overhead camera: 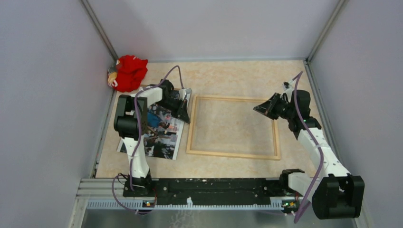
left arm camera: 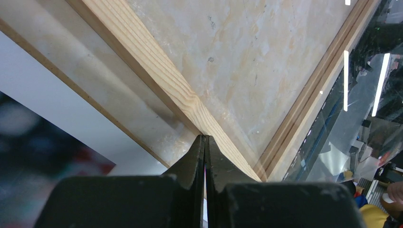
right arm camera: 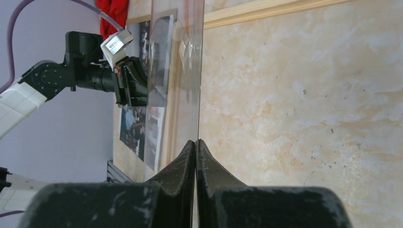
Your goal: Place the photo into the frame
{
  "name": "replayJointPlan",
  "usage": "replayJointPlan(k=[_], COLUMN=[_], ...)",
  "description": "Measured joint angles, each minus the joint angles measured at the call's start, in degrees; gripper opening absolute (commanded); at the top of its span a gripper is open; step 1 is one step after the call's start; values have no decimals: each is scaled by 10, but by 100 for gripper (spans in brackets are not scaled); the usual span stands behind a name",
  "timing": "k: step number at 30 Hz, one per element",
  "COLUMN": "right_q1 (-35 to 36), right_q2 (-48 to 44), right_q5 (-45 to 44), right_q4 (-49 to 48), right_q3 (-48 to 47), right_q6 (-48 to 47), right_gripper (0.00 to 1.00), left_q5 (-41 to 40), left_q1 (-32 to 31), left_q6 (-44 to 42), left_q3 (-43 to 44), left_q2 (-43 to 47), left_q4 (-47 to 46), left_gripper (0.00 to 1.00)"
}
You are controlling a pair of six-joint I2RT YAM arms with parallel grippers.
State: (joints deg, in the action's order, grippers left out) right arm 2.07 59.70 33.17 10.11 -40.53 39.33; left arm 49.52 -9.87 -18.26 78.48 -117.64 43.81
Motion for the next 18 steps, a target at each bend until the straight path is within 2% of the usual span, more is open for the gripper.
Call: replayJointPlan(k=[18], right_q1=[0], right_q2=[-2], right_q5=[-47], right_q4=[46], right_q3=[-19], right_q6=[-32], right_gripper=[0], left_q5=[1], left_q1=[-2], left_q6=[1], left_q3=[0], left_q2=[0], left_q4=[0], left_gripper=[1])
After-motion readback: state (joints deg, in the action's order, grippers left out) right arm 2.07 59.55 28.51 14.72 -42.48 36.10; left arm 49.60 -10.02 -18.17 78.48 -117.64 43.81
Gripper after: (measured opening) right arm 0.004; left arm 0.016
